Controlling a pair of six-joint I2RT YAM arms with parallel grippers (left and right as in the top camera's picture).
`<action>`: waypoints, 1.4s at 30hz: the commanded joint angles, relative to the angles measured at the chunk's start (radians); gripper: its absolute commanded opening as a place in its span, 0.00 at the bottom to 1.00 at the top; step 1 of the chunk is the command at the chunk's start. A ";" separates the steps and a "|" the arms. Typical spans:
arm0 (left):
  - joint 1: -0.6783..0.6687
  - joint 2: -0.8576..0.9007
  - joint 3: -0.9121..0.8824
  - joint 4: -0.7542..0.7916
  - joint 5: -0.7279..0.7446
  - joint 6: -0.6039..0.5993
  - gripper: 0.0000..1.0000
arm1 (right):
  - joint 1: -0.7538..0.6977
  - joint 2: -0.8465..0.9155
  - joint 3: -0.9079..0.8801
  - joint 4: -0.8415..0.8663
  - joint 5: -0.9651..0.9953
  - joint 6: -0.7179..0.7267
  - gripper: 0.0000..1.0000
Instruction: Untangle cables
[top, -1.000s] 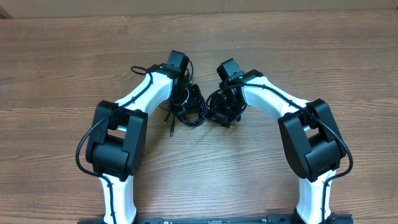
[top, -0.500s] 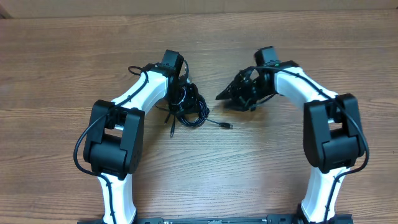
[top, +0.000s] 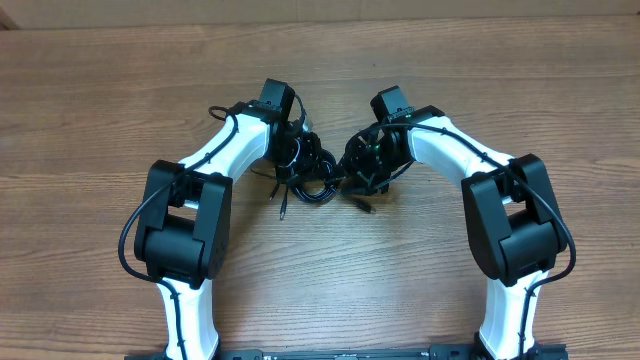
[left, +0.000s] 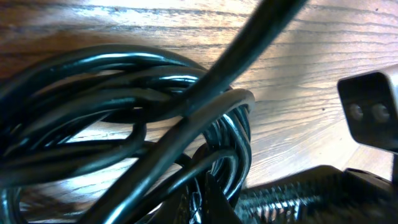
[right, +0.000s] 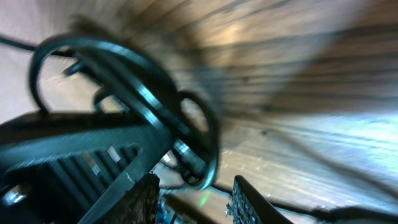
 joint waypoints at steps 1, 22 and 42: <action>-0.001 0.011 0.020 0.003 0.072 0.002 0.04 | 0.018 0.002 -0.005 0.001 0.115 0.053 0.36; 0.016 0.011 0.020 -0.001 0.092 -0.004 0.04 | 0.023 0.002 -0.046 0.035 0.274 0.047 0.04; -0.100 0.012 -0.005 0.057 -0.201 -0.123 0.09 | 0.026 0.002 -0.052 0.031 0.264 0.043 0.04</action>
